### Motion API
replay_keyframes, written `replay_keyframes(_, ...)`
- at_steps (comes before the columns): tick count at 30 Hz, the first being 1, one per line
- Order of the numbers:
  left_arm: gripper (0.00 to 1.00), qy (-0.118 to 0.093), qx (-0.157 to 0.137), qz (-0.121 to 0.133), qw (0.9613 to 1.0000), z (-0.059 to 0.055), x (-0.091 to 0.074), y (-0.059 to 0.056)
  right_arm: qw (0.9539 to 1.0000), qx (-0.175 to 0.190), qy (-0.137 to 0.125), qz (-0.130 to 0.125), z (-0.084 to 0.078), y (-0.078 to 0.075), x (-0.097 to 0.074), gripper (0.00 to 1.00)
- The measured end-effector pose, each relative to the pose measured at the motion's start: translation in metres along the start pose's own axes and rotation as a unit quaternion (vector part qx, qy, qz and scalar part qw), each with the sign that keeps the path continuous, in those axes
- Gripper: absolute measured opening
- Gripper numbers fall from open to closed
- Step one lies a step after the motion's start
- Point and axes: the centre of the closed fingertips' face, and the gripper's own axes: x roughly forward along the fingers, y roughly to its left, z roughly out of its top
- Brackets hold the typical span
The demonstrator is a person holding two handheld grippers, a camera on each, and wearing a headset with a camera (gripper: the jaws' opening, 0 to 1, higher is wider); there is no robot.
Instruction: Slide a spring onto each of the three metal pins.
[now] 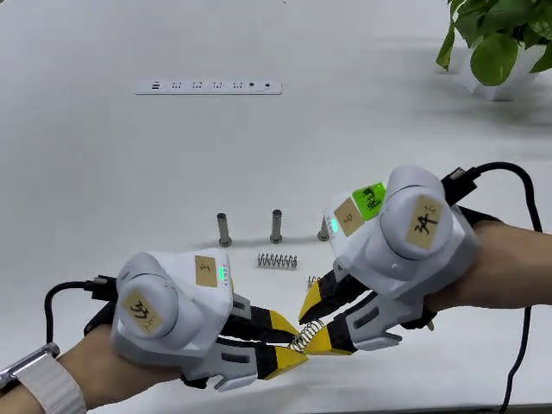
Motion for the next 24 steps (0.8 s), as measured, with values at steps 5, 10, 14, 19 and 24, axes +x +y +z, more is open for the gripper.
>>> replay_keyframes(5, 0.09, -0.004, 0.001, 0.000, 1.0000, 0.0018, 0.0014, -0.0003, 0.9999, 0.006, 0.008, 0.008, -0.0031, 0.0022, 0.0015, 0.15)
replay_keyframes(10, 0.09, -0.006, 0.003, -0.002, 1.0000, 0.0040, 0.0023, -0.0014, 0.9998, 0.007, 0.012, 0.010, -0.0045, 0.0030, 0.0018, 0.14)
replay_keyframes(14, 0.09, -0.003, 0.007, -0.001, 1.0000, 0.0041, 0.0031, -0.0010, 0.9998, 0.008, 0.015, 0.012, -0.0057, 0.0032, 0.0019, 0.13)
replay_keyframes(19, 0.09, -0.001, 0.005, -0.001, 1.0000, 0.0047, 0.0039, -0.0011, 0.9996, 0.017, 0.016, 0.014, -0.0073, 0.0021, 0.0015, 0.12)
replay_keyframes(24, 0.10, 0.000, 0.005, 0.001, 1.0000, 0.0049, 0.0047, -0.0005, 0.9996, 0.008, 0.021, 0.016, -0.0071, 0.0028, 0.0013, 0.12)
